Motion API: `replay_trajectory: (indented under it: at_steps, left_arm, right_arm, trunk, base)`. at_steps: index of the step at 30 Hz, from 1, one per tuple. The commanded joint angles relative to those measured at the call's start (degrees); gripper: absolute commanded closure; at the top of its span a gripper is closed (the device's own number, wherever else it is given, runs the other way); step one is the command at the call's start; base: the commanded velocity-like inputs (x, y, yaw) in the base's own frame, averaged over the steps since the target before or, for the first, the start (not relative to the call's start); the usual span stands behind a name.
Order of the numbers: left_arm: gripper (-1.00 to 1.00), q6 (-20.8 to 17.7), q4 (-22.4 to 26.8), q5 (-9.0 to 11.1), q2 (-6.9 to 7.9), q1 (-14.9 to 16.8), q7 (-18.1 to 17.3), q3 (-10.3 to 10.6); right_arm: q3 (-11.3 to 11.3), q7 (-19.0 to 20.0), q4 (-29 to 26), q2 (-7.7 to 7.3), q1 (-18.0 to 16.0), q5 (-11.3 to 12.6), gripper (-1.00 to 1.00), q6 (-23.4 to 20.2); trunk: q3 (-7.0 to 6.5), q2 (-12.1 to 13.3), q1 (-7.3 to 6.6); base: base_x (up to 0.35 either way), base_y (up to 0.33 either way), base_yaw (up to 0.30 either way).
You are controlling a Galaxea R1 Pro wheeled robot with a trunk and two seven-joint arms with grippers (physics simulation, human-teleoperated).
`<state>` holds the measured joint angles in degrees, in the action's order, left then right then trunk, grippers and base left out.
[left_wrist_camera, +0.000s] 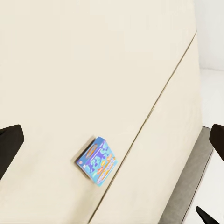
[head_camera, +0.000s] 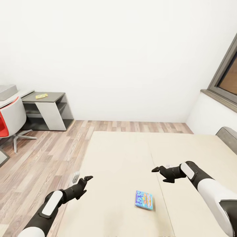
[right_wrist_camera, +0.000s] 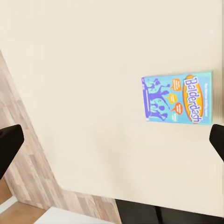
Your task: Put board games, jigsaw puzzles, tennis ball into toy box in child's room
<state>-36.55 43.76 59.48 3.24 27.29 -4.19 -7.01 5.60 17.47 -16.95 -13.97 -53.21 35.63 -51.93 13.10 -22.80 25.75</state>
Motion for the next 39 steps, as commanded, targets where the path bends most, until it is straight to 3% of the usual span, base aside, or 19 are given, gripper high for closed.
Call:
replay_trajectory:
  at_steps: [1, 32, 39]
  left_arm:
    - [-1.00, -0.4, 0.0, -0.1, -0.02, 0.0, -0.2, -0.2]
    - [-1.00, -0.4, 0.2, 0.1, 0.02, 0.0, -0.5, -0.1]
    - [-1.00, -0.5, 0.5, 0.1, -0.21, 0.2, -1.7, 2.8]
  right_arm:
    - [0.5, 0.5, 0.0, -0.11, -0.1, -0.2, -1.00, 0.0]
    - [0.5, 0.5, 0.1, 0.32, -0.1, -0.1, -1.00, 0.0]
    - [0.5, 0.3, 0.4, 0.50, -0.1, -0.1, -1.00, 0.1]
  trunk:
    - [0.20, -0.1, 0.03]
    - [3.07, -0.1, 0.03]
    - [3.72, -0.1, 0.03]
  base:
    - [0.000, 0.000, 0.000]
    - [0.000, 0.000, 0.000]
    - [0.000, 0.000, 0.000]
